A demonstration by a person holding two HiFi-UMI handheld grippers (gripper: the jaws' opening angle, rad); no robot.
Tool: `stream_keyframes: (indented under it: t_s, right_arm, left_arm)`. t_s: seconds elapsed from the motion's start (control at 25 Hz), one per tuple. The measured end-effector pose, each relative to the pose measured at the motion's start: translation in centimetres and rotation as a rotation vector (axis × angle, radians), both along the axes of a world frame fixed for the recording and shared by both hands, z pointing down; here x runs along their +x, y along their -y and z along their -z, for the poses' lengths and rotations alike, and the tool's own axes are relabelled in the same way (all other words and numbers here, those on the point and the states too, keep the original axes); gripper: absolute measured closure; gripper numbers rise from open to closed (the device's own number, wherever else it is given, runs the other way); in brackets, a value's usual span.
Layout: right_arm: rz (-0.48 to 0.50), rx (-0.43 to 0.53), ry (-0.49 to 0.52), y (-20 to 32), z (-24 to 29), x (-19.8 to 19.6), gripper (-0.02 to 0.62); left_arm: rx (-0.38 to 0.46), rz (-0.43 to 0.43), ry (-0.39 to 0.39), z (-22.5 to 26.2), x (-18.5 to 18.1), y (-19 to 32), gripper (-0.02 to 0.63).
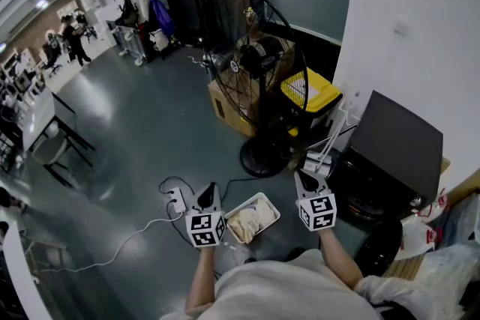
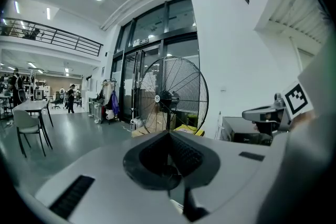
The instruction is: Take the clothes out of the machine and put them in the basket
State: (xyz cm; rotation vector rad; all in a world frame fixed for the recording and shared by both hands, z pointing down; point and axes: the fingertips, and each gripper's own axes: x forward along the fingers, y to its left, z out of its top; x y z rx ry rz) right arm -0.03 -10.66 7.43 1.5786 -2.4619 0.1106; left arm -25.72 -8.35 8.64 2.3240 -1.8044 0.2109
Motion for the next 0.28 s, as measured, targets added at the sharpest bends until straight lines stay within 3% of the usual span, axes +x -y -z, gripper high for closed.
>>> stream_keyframes:
  t_s: [0.28]
  right_arm:
    - [0.006,0.000,0.002,0.19,0.10,-0.29,0.573]
  left_arm:
    - [-0.005,-0.003,-0.004,-0.27,-0.04,-0.04,0.587]
